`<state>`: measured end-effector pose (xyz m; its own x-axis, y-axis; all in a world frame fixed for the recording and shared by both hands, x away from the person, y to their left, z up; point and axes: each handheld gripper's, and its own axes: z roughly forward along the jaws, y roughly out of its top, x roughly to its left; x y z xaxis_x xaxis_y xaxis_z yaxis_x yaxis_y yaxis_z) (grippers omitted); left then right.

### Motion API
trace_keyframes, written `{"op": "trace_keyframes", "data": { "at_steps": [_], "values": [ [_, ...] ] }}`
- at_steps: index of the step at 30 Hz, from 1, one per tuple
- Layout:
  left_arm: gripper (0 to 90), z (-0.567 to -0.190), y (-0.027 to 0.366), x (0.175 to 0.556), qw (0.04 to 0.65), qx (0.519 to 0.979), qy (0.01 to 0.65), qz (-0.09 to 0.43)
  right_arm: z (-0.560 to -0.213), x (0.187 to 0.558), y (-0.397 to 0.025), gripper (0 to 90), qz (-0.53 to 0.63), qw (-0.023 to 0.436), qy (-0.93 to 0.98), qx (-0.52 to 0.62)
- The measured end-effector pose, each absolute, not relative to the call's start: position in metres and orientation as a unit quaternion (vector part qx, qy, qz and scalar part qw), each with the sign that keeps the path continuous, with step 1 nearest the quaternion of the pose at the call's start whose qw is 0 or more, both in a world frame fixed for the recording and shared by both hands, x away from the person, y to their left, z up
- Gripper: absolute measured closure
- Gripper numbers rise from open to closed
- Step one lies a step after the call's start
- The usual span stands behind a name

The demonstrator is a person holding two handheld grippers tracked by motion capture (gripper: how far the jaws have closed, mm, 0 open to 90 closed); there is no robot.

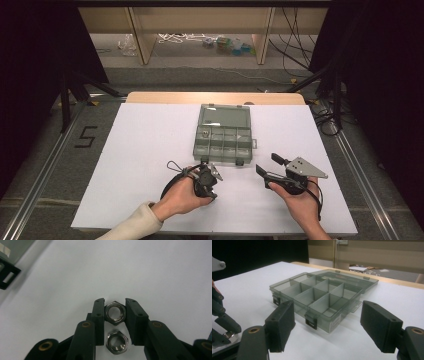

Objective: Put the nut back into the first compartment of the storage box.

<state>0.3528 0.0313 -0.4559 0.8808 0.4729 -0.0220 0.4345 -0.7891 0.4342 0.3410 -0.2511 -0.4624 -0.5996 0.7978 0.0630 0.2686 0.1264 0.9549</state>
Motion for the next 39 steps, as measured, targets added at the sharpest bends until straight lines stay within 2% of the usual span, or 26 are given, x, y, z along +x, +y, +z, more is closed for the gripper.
{"op": "trace_keyframes", "data": {
  "at_steps": [8, 9, 13, 15, 31, 39],
  "values": [
    [70.4, -0.444, 0.036, 0.357, 0.234, 0.939, 0.244, 0.059, -0.462, 0.341, -0.251, 28.2, 0.544, 0.242, 0.710, 0.375],
    [70.4, -0.443, 0.036, 0.356, 0.240, 0.934, 0.260, 0.057, -0.462, 0.341, -0.251, 28.2, 0.544, 0.242, 0.710, 0.375],
    [70.4, -0.436, 0.039, 0.362, 0.240, 0.936, 0.249, 0.065, -0.462, 0.341, -0.250, 28.3, 0.546, 0.243, 0.708, 0.376],
    [70.4, -0.434, 0.038, 0.358, 0.252, 0.921, 0.291, 0.066, -0.462, 0.341, -0.251, 28.2, 0.544, 0.242, 0.710, 0.375],
    [70.4, -0.414, 0.046, 0.380, 0.276, 0.915, 0.279, 0.090, -0.461, 0.340, -0.251, 28.2, 0.538, 0.247, 0.713, 0.376],
    [70.4, -0.405, 0.052, 0.386, 0.291, 0.902, 0.304, 0.096, -0.461, 0.339, -0.251, 28.2, 0.541, 0.245, 0.710, 0.378]
  ]
}}
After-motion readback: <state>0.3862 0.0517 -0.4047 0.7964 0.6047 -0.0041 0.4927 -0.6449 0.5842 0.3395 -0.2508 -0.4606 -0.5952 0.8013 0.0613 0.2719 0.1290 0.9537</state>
